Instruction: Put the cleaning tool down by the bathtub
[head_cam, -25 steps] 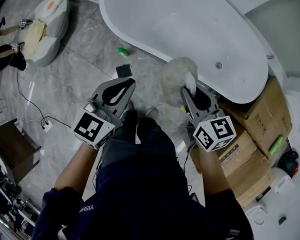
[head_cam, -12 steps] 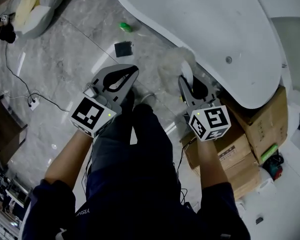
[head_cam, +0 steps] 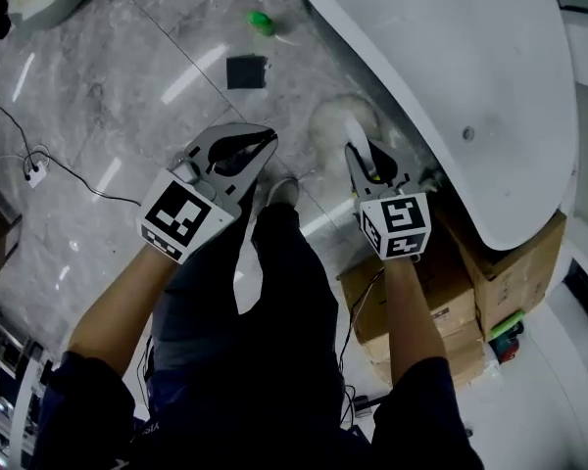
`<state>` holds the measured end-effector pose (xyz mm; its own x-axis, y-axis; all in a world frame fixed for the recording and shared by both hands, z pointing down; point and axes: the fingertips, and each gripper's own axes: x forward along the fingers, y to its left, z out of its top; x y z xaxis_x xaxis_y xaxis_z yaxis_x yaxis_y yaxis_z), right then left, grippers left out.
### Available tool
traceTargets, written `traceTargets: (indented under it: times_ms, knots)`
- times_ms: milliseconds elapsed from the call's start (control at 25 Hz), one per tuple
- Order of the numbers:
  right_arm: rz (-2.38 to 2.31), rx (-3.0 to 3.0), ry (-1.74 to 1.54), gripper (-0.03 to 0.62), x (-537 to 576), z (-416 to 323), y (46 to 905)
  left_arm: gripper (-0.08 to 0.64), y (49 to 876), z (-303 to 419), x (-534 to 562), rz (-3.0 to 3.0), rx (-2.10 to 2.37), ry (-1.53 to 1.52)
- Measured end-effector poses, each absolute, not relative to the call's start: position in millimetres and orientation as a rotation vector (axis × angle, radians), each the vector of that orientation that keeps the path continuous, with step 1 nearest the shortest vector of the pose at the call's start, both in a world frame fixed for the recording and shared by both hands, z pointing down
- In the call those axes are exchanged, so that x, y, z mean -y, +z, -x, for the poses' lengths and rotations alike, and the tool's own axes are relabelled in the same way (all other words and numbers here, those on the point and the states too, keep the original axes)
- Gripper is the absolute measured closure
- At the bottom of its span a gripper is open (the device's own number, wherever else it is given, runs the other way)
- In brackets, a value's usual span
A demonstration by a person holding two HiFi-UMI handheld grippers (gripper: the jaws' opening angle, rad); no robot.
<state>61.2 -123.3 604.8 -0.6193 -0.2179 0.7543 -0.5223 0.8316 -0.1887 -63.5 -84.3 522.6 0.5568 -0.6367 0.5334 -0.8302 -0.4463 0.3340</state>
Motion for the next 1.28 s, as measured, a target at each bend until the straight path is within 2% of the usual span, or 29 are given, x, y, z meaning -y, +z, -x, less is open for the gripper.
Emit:
traceTargets:
  times_ms: [320,680,1280]
  knots:
    - [-0.402,2.151,0.451,0.499,113,-45,757,0.523,657,80,74,-2.208,1.149,0.511]
    - [-0.294,2.103,0.364,0.499,103,-35,881,0.523,785,92,59,-2.202,1.079,0.581]
    - [0.018,1.956,0.155,0.499,83,-57,1049,0.523,916,107,64,-2.24,1.024,0.617]
